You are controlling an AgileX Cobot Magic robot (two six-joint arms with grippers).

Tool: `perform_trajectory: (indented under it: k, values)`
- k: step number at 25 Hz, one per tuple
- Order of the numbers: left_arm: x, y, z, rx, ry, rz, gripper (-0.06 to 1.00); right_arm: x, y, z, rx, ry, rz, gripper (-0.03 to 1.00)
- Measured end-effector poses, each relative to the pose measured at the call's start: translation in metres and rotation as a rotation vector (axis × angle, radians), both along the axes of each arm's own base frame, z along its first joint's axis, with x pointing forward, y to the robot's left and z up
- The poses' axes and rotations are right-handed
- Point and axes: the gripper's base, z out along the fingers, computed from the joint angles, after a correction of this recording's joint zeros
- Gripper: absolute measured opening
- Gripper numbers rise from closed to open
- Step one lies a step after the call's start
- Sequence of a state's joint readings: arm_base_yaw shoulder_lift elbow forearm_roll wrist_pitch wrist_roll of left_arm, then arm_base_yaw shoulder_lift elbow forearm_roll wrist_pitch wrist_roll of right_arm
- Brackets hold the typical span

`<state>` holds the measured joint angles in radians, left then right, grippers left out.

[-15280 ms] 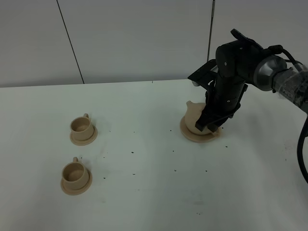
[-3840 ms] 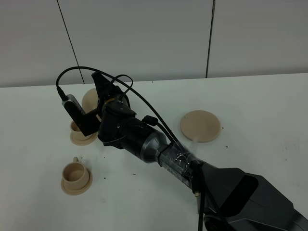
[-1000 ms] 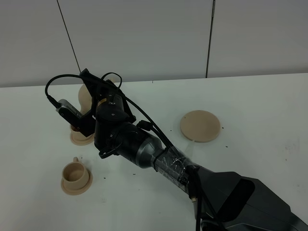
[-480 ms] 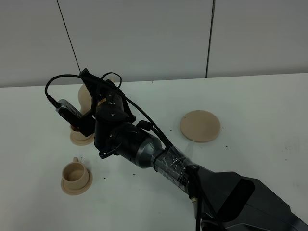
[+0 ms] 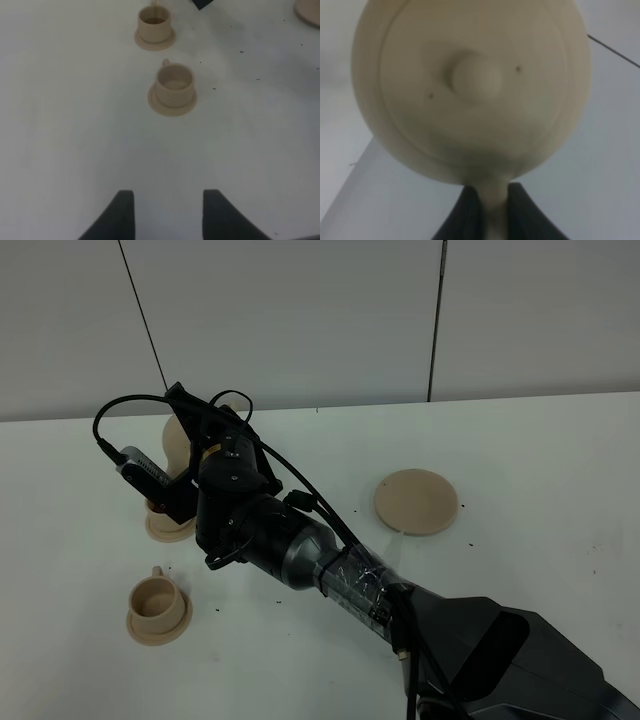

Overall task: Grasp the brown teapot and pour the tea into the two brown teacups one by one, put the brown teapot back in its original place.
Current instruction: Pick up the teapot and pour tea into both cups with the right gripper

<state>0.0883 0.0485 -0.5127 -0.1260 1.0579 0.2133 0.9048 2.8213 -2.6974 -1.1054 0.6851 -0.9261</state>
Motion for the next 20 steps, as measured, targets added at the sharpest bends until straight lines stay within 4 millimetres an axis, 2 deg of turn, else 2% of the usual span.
perform_trajectory:
  k: [20]
  values:
    - [0.0,0.0,0.0,0.0,0.0,0.0,0.39,-0.0005,0.0011,0.0003,0.002,-0.003,0.008,0.09]
